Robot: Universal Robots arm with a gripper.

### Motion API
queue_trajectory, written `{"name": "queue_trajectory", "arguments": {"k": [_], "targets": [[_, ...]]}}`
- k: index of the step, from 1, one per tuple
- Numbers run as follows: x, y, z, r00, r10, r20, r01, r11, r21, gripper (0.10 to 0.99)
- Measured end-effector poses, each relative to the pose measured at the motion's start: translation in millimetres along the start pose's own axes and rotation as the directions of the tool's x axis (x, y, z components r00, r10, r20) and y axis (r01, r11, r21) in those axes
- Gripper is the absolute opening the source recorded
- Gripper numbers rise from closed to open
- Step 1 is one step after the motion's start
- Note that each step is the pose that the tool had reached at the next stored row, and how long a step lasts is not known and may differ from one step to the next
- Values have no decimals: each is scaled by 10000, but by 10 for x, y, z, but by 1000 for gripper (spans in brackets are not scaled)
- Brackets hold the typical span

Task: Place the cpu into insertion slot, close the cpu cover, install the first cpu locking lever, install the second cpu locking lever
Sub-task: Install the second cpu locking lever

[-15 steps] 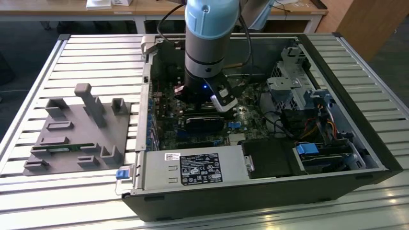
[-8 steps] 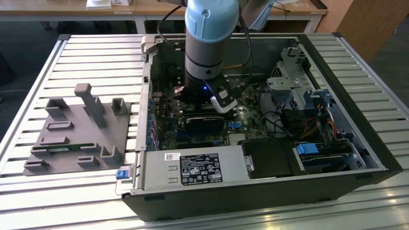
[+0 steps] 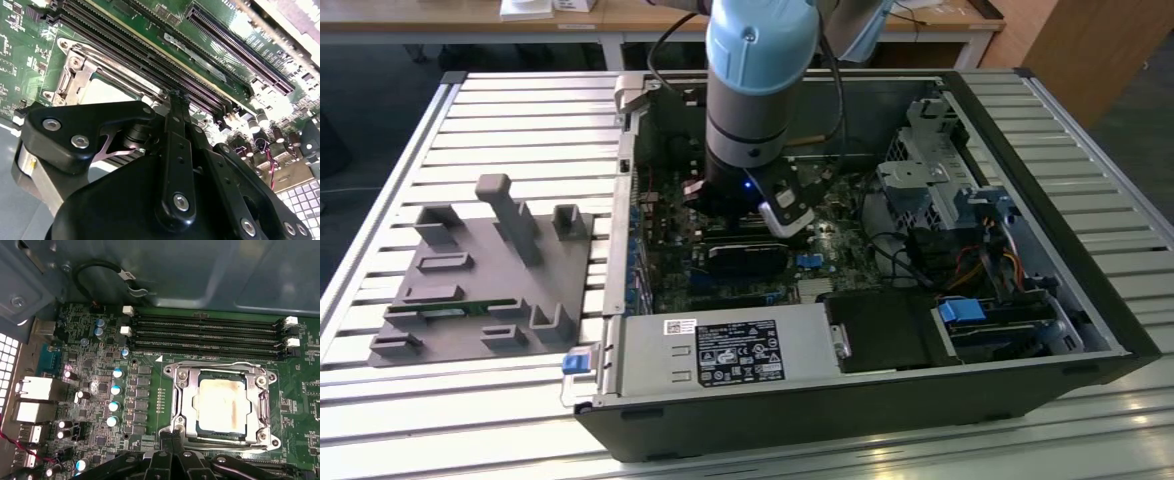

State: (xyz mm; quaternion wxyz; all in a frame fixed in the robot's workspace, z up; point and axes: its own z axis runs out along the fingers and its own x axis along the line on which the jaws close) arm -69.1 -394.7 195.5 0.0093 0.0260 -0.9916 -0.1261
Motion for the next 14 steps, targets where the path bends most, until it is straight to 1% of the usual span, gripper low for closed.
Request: {"name": "queue_trajectory", "arguments": {"k": [7, 14], "targets": [[16, -5, 22, 10000, -2, 5, 2, 9999, -111, 106], [46, -6, 40, 10000, -3, 7, 4, 9999, -147, 106]]}}
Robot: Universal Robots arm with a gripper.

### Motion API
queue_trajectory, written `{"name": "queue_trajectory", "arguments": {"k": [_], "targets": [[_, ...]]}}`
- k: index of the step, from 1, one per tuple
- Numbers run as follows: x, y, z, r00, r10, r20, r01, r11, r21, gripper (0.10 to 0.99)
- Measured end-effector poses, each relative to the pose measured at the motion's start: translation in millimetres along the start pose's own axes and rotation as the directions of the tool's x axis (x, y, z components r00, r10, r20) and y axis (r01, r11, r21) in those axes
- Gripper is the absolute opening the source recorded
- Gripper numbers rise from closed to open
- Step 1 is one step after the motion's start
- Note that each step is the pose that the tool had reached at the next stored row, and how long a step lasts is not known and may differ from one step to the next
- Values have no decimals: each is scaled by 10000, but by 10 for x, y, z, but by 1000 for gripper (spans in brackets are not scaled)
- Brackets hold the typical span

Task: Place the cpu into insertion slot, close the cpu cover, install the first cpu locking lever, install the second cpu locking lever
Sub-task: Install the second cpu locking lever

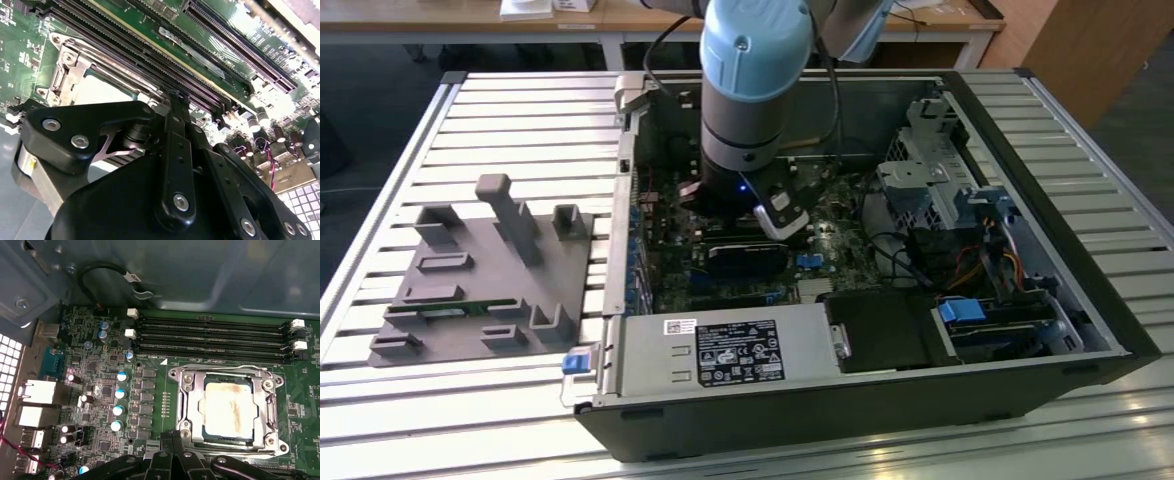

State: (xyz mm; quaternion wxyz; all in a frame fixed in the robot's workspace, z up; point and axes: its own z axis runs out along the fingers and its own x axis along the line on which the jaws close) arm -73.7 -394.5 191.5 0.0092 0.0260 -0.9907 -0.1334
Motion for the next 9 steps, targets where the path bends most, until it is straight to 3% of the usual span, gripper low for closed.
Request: {"name": "queue_trajectory", "arguments": {"k": [9], "targets": [[10, 2, -4, 10000, -1, 1, 1, 10000, -17, 106]]}}
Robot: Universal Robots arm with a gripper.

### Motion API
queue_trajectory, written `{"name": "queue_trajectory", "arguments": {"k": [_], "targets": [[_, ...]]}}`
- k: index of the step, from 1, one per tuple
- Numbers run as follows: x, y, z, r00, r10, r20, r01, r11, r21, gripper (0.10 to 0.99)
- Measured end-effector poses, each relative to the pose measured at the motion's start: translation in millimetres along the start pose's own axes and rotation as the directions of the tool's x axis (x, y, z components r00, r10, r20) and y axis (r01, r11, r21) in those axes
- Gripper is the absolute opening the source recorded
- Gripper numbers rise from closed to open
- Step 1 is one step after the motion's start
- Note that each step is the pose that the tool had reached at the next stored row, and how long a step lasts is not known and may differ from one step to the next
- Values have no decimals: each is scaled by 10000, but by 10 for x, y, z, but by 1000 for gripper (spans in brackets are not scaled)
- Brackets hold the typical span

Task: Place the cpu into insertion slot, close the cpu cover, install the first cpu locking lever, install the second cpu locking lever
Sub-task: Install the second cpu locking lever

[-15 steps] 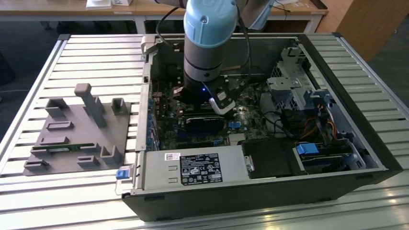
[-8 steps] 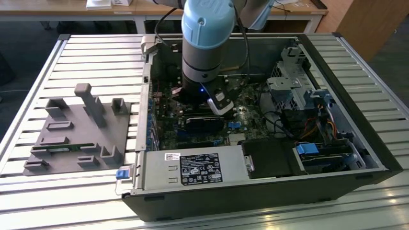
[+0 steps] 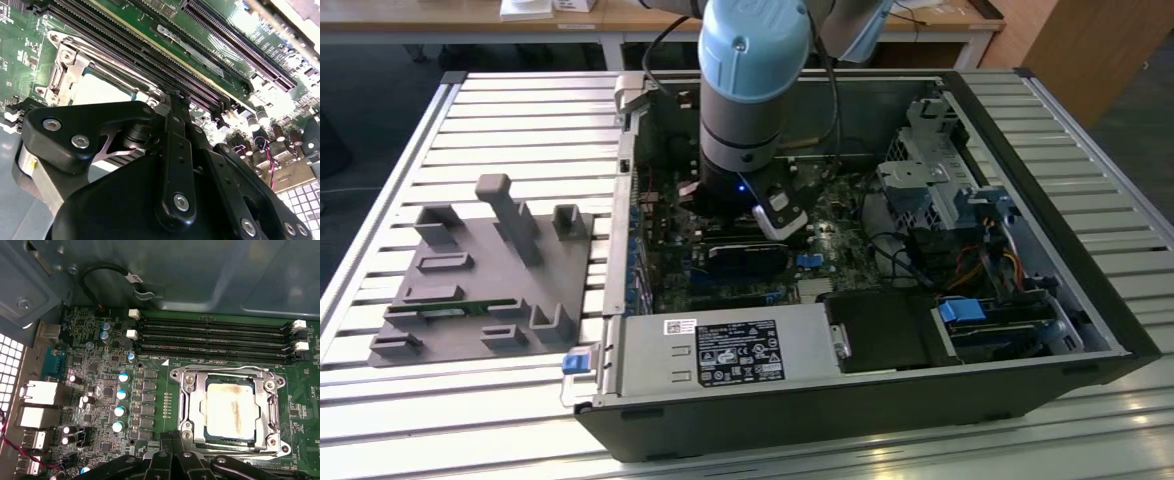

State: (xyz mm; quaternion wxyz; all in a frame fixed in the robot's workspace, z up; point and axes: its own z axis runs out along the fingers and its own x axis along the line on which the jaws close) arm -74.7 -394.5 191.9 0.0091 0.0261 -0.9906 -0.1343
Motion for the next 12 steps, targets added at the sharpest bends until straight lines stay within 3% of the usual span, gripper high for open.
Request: {"name": "queue_trajectory", "arguments": {"k": [12], "targets": [[2, 55, -199, 10000, -2, 2, 2, 10000, -58, 106]]}}
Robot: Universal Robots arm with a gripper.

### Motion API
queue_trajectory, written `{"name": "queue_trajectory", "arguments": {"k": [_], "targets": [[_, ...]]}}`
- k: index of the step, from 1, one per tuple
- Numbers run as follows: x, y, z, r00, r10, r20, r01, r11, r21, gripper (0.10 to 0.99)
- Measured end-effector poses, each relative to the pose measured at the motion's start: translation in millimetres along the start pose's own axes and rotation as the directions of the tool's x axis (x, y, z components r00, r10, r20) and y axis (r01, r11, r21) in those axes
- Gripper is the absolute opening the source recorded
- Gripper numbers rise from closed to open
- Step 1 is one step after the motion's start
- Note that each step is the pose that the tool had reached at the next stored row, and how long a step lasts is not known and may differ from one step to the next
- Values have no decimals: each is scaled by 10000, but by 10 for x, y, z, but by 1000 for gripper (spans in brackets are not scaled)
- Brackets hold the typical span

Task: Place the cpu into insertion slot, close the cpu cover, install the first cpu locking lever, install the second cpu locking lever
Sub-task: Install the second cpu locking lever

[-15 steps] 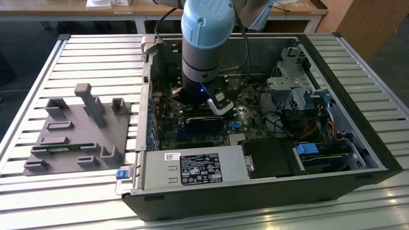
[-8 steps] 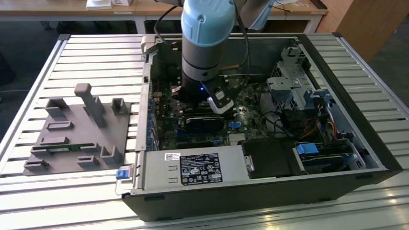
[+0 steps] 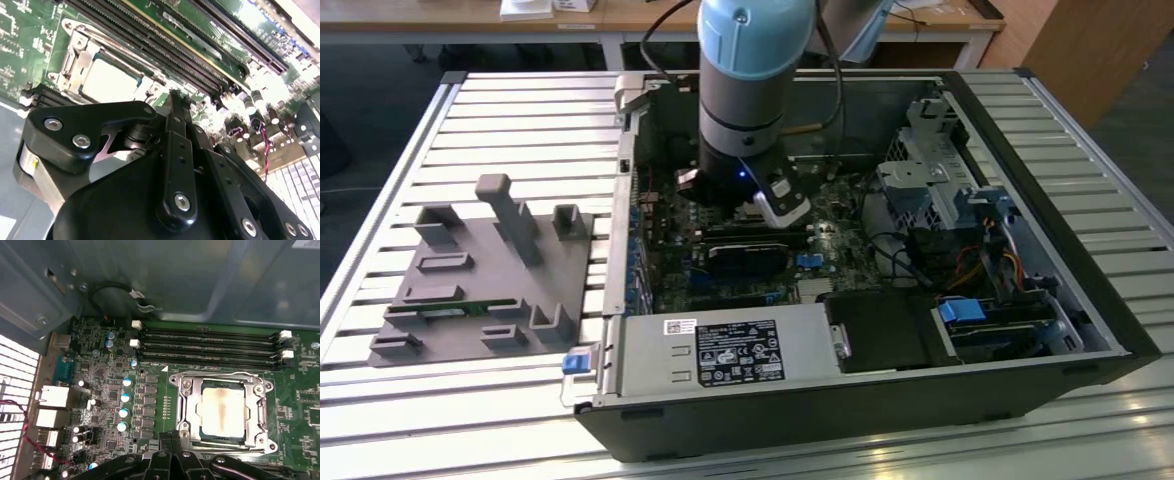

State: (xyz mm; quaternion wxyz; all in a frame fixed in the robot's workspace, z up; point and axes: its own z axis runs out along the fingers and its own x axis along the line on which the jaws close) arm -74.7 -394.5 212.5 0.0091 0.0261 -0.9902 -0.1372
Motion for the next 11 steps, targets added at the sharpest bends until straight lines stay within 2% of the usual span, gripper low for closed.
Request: {"name": "queue_trajectory", "arguments": {"k": [6, 11], "targets": [[1, 34, -119, 10000, 0, 0, 0, 10000, -1, 106], [1, 37, -128, 10000, 0, 1, 0, 10000, -6, 106]]}}
